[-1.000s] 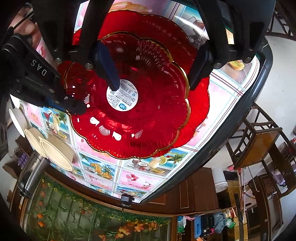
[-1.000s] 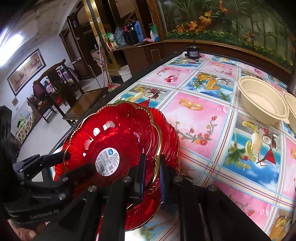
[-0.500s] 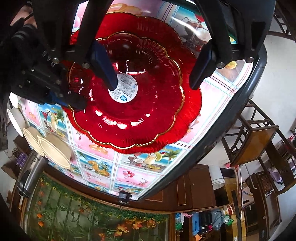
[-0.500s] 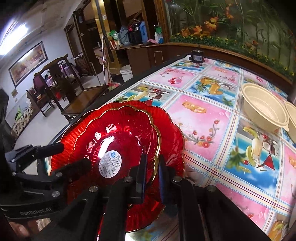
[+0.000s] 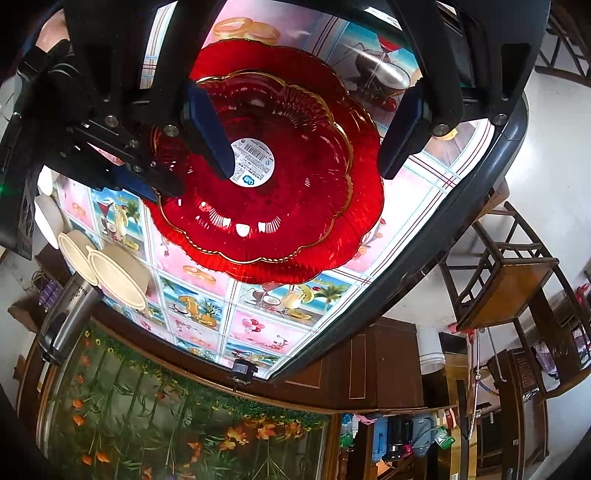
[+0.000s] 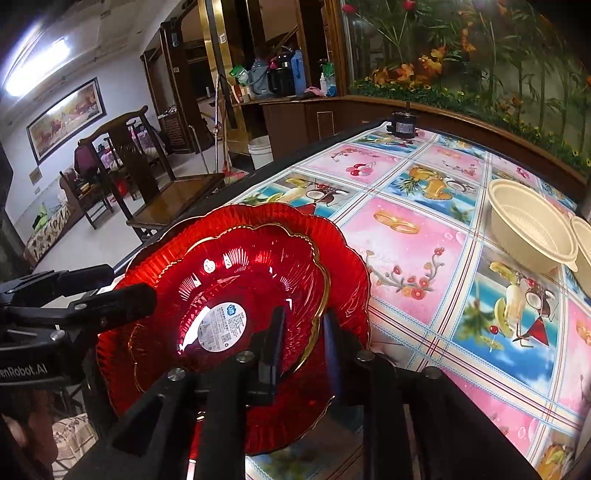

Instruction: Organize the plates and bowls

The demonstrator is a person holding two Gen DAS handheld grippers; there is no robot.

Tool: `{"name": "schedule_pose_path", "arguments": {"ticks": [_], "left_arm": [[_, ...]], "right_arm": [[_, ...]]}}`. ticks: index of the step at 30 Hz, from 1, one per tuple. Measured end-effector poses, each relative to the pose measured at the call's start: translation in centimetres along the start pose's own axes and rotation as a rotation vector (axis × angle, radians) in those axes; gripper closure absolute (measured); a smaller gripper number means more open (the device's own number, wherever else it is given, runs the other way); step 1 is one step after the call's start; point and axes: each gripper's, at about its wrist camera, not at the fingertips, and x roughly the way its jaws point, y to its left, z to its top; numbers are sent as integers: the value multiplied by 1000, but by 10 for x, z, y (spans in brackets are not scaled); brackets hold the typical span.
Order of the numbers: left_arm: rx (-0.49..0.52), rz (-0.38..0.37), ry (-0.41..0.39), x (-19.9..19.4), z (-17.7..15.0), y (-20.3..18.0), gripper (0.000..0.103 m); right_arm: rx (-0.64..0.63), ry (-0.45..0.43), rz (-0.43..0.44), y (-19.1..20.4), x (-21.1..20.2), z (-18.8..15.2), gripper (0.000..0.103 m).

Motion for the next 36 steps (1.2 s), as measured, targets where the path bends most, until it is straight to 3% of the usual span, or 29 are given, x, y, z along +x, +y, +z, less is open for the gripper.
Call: {"name": "schedule_pose_path", "arguments": {"ticks": [6, 17, 28, 36], "left_arm": [[-11, -12, -22, -9, 2, 4, 23], [1, -64, -63, -21, 4, -10, 23], [103, -140, -54, -16, -1, -60, 23], [155, -175, -38, -12, -4, -89, 23]], "right_arm": [[16, -52, 6, -6, -15, 2, 62], [132, -131, 19, -43, -44, -1, 62], [316, -165, -22, -110, -72, -9, 61], [367, -196, -51, -139, -90, -17, 61]]}}
